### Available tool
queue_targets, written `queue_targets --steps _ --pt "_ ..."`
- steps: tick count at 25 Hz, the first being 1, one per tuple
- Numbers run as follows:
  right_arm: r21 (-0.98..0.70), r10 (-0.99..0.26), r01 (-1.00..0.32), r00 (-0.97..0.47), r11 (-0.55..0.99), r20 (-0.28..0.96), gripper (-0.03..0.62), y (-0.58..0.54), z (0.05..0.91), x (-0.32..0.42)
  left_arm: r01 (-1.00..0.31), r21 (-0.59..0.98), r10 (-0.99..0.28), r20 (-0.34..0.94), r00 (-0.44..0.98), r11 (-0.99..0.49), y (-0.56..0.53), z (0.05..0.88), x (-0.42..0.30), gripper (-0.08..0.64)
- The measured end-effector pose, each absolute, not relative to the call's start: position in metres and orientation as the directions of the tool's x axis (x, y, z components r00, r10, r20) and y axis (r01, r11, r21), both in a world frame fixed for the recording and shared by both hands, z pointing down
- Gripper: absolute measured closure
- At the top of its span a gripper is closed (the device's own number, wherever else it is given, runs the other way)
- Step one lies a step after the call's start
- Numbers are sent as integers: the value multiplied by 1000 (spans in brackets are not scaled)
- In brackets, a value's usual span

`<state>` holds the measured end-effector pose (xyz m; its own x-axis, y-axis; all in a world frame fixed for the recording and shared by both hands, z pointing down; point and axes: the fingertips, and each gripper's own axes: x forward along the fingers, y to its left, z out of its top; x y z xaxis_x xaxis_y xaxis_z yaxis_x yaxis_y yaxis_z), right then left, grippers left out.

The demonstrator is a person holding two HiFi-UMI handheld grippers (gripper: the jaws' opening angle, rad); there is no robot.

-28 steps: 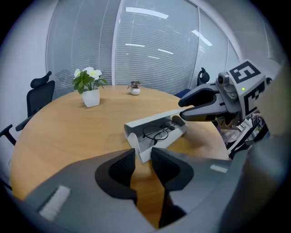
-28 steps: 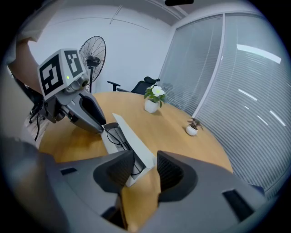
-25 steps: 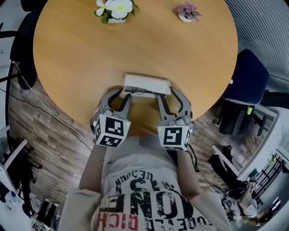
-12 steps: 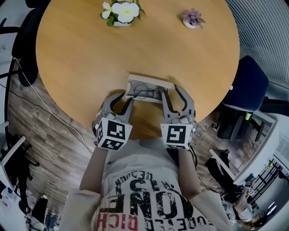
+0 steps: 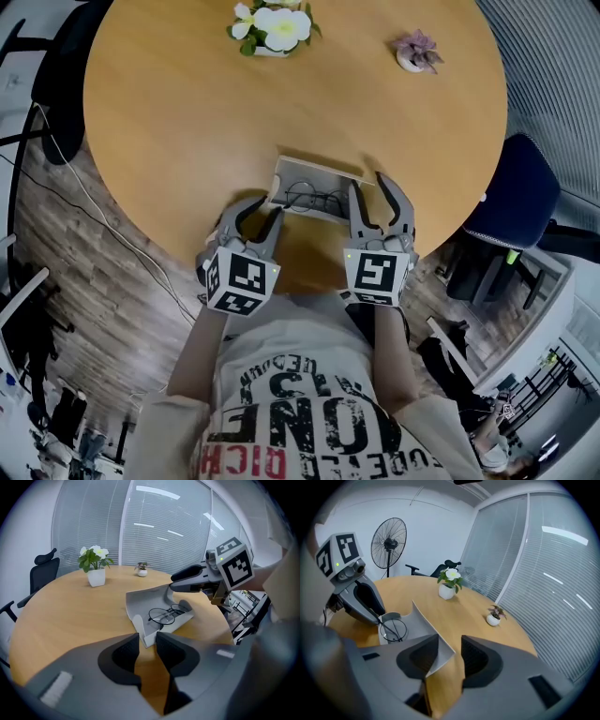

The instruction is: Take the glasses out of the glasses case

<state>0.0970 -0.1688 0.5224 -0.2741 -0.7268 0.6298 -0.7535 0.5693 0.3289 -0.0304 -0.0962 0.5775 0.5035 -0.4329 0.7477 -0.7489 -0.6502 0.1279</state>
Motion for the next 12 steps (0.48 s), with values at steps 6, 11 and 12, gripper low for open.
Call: queue_targets --steps 6,11,12 --pt "310 -725 -765 -278 564 631 440 -177 525 99 -756 117 -442 749 493 -644 -97 578 -30 436" --pt "299 -722 -769 -286 565 630 440 -176 526 98 -757 110 -446 750 488 -644 -97 579 -31 436" --pt "297 -722 -769 -288 566 629 440 -176 525 98 -757 109 -447 750 488 -644 -97 579 -31 436"
